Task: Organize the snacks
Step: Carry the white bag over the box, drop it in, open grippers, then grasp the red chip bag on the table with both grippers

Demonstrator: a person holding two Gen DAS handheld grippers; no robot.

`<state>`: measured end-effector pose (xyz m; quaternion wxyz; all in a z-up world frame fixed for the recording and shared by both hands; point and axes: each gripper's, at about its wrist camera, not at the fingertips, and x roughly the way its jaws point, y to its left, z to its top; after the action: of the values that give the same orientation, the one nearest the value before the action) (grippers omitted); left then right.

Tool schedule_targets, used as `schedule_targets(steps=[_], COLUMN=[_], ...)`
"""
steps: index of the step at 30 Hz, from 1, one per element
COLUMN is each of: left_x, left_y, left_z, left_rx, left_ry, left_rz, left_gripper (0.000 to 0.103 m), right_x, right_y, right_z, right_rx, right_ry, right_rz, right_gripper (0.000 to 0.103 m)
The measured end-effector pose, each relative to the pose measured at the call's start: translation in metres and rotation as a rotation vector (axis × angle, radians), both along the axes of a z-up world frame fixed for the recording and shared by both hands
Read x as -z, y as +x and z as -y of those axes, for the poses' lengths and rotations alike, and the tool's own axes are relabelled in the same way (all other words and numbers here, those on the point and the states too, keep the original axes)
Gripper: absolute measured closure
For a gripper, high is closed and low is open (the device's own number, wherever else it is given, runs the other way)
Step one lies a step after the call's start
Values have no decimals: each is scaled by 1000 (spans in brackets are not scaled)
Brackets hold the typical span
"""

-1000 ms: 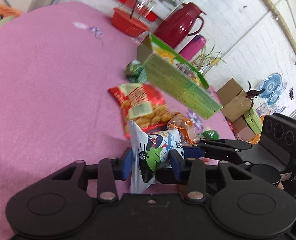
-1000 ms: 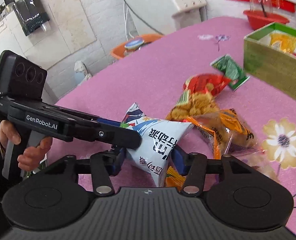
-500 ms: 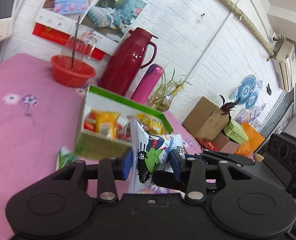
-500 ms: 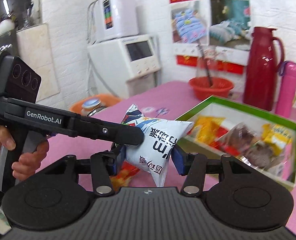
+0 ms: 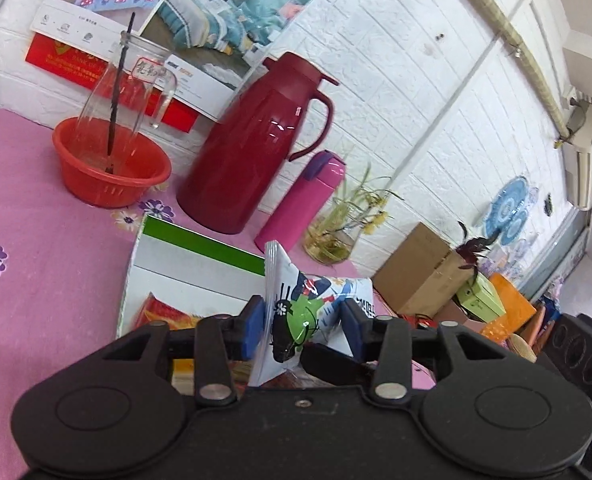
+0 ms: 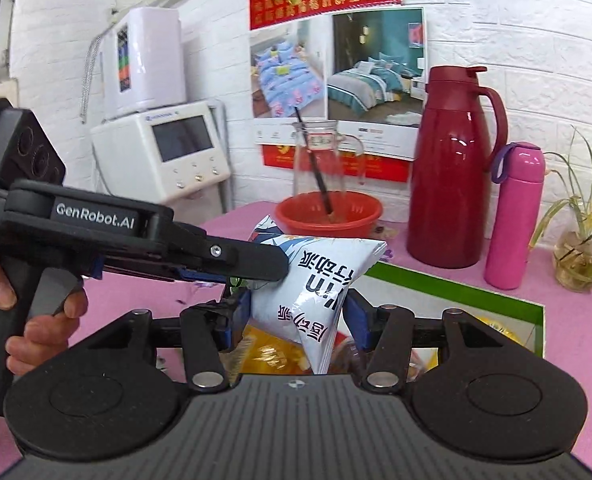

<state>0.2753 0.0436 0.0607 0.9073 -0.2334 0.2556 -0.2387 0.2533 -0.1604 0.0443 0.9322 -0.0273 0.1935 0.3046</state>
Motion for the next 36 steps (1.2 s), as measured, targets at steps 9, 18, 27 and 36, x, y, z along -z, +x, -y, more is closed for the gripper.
schedule_targets(steps=[9,18,27,36], left_x=[12,-32,-36,-2], left_y=[1,-52,-129,-188], left_z=[-10,-5,6,-6], left_rx=[-83,-69,-13,17], left_ry=[76,135,242,285], left_rz=[-17,38,2,-73], left_gripper=[26,17,16,16], right_x=[24,-25,-32,-6], right_y=[4,-42,-121,-186], right_z=[-8,7,9,4], right_rx=[21,47,-59,-171], right_ry=[-158,-20,-37,-93], right_rz=[-42,-39,-80,-167], right_gripper=[0,0,0,0])
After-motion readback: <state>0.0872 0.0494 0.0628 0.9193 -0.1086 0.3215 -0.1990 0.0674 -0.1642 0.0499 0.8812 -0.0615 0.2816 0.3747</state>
